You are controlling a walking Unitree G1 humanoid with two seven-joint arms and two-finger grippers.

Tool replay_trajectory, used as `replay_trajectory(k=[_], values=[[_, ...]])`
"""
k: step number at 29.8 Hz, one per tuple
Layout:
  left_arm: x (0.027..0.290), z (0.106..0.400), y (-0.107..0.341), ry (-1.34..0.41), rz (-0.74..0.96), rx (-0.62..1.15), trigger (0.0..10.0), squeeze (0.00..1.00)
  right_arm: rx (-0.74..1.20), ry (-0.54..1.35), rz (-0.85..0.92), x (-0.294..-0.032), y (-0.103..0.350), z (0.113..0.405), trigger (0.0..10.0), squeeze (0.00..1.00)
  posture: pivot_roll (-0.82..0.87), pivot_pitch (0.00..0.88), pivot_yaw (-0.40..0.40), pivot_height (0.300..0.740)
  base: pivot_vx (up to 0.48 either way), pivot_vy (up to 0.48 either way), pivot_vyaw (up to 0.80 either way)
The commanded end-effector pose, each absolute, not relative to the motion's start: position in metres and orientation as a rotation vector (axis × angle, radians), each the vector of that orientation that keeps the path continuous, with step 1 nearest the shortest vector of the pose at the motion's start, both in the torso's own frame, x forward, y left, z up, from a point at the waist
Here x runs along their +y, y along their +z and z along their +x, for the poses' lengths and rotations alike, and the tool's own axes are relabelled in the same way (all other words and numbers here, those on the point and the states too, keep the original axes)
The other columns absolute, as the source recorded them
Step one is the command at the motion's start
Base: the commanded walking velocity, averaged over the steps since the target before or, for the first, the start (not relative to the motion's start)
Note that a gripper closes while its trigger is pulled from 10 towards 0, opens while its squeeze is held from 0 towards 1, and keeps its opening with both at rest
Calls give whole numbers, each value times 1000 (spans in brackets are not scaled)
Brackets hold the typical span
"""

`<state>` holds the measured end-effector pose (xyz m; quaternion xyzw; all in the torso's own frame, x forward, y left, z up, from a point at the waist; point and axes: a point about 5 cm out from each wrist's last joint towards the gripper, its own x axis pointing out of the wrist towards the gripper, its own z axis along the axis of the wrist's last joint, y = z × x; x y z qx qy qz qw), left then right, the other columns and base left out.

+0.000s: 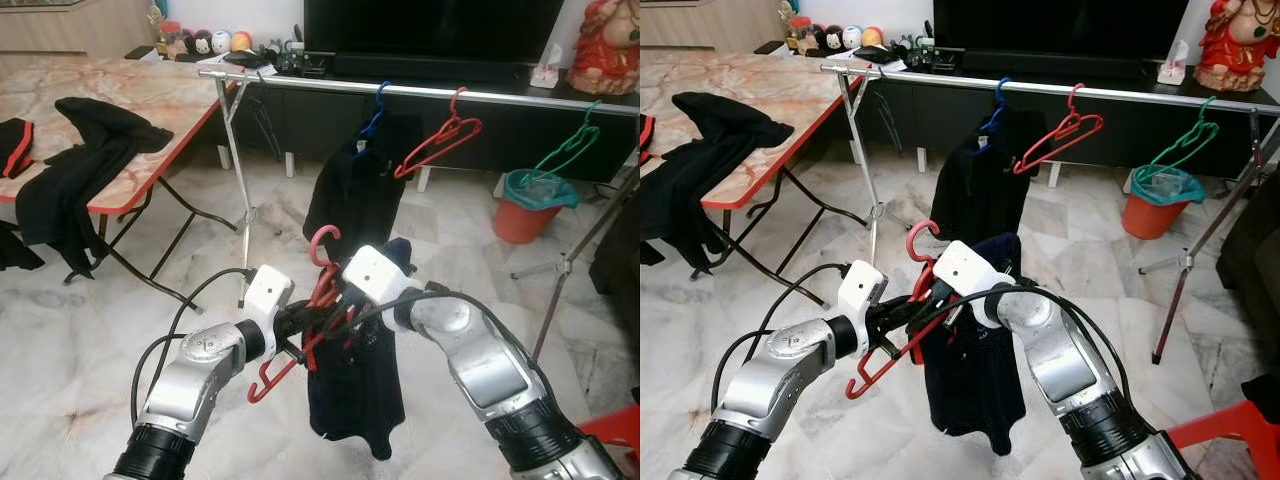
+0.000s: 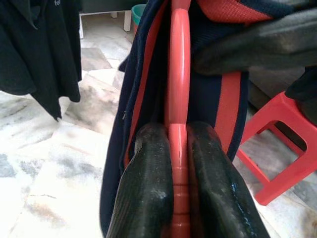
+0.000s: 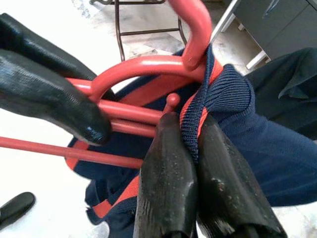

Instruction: Hang hanger

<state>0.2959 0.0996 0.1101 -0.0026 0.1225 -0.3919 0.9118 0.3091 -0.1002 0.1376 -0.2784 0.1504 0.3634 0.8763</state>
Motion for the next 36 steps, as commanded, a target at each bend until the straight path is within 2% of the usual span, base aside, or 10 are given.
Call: replay_trajectory(k=[1, 9, 25, 26, 27, 28, 29, 30, 36], values=[[99, 303, 124, -800, 2, 180, 10000, 0, 308, 790, -580, -96, 139, 305, 10000, 0, 21, 0, 8, 740, 0, 0, 0], [103, 309, 129, -735, -39, 126, 10000, 0, 319, 773, -621, -100, 139, 307, 10000, 0, 21, 0, 8, 740, 0, 0, 0], [107, 311, 122, -702, -17, 97, 10000, 0, 313, 766, -635, -102, 139, 308, 10000, 0, 5, 0, -5, 740, 0, 0, 0], [107, 311, 122, -702, -19, 92, 10000, 0, 313, 768, -635, -102, 139, 308, 10000, 235, 6, 0, -6, 740, 0, 0, 0], [106, 311, 122, -703, -19, 90, 10000, 0, 312, 770, -635, -102, 139, 308, 10000, 235, 6, 0, -6, 740, 0, 0, 0], [106, 311, 122, -704, -22, 88, 10000, 0, 311, 771, -635, -102, 139, 308, 10000, 886, 6, 0, -6, 740, 0, 0, 0], [106, 311, 122, -704, -22, 88, 10000, 0, 311, 771, -635, -102, 139, 308, 10000, 886, 6, 0, -6, 740, 0, 0, 0], [106, 312, 123, -703, -25, 83, 10000, 0, 309, 765, -636, -102, 140, 308, 10000, 1000, 5, 0, -7, 740, 0, 0, 0], [106, 313, 124, -696, -25, 75, 10000, 0, 307, 769, -638, -101, 140, 308, 10000, 1000, 5, 0, -7, 740, 0, 0, 0]])
